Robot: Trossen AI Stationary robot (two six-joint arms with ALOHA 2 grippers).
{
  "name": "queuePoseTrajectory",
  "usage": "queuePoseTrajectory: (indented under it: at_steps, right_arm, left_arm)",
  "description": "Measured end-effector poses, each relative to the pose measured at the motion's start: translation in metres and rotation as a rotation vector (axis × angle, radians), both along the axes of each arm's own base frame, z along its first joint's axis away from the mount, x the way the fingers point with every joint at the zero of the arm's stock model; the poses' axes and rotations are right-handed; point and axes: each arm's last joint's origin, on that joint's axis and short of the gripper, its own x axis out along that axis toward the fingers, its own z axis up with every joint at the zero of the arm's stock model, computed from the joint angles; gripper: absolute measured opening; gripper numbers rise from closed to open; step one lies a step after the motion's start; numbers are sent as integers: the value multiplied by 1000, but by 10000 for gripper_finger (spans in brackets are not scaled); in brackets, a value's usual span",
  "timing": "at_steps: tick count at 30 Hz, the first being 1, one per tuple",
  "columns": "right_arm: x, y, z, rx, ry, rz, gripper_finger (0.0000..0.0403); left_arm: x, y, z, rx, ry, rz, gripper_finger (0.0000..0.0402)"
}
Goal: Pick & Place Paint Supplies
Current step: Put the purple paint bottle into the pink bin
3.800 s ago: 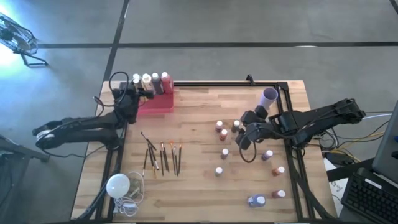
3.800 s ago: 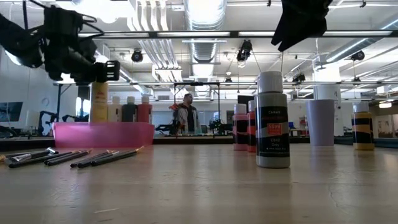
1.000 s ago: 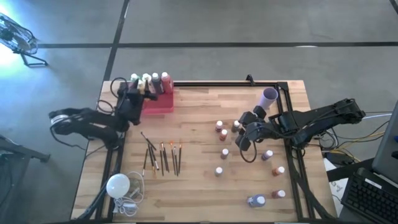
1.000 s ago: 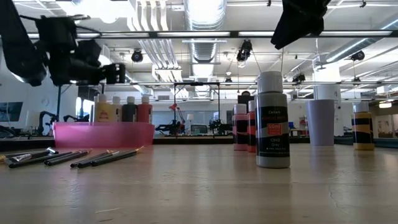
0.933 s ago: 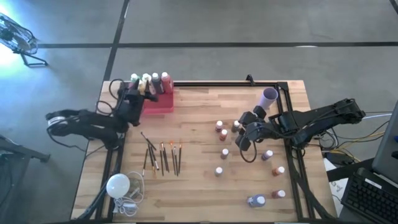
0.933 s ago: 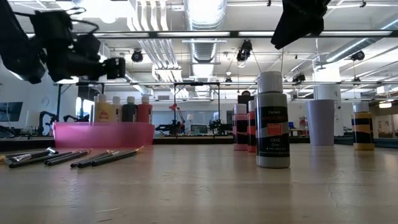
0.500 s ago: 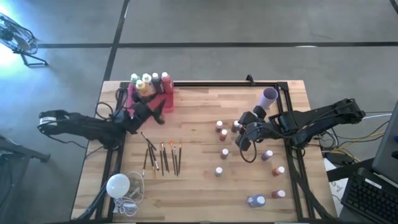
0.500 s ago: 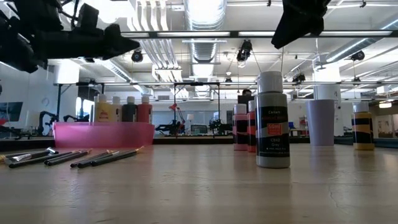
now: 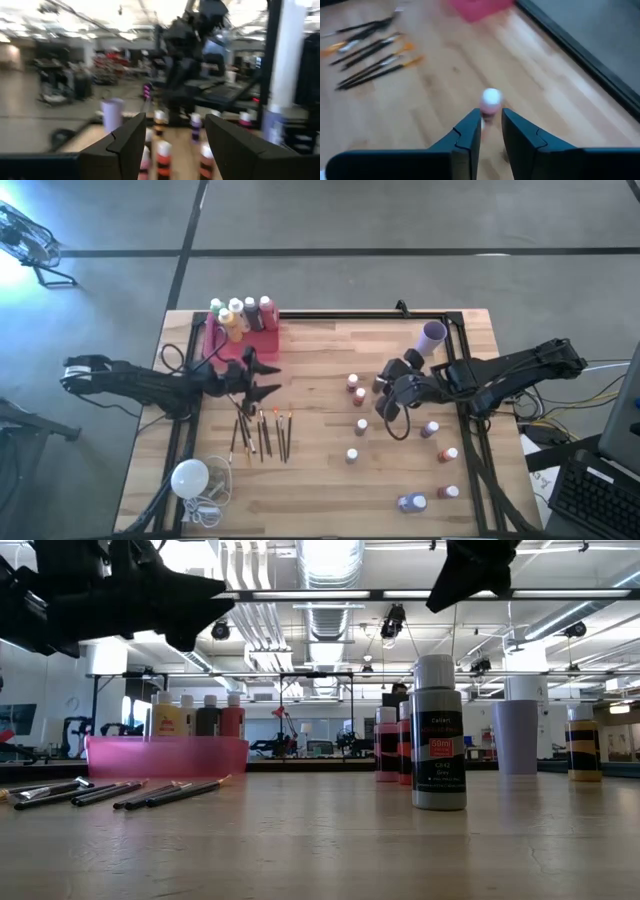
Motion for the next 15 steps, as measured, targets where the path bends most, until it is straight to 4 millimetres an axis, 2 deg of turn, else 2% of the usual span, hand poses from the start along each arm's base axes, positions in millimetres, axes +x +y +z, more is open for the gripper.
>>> queuePoseTrajectory:
  at_steps: [6,10,15]
  right_arm:
    - [4,8,8,170,-8,205,78]
    - [2,13,16,325,8,224,97]
    - [-5,25,15,486,188,122,120]
  left_arm:
    - [1,0,-5,-14,48,-21,210]
    - [1,0,-5,-15,51,-21,210]
    - [1,0,-5,-15,52,-21,210]
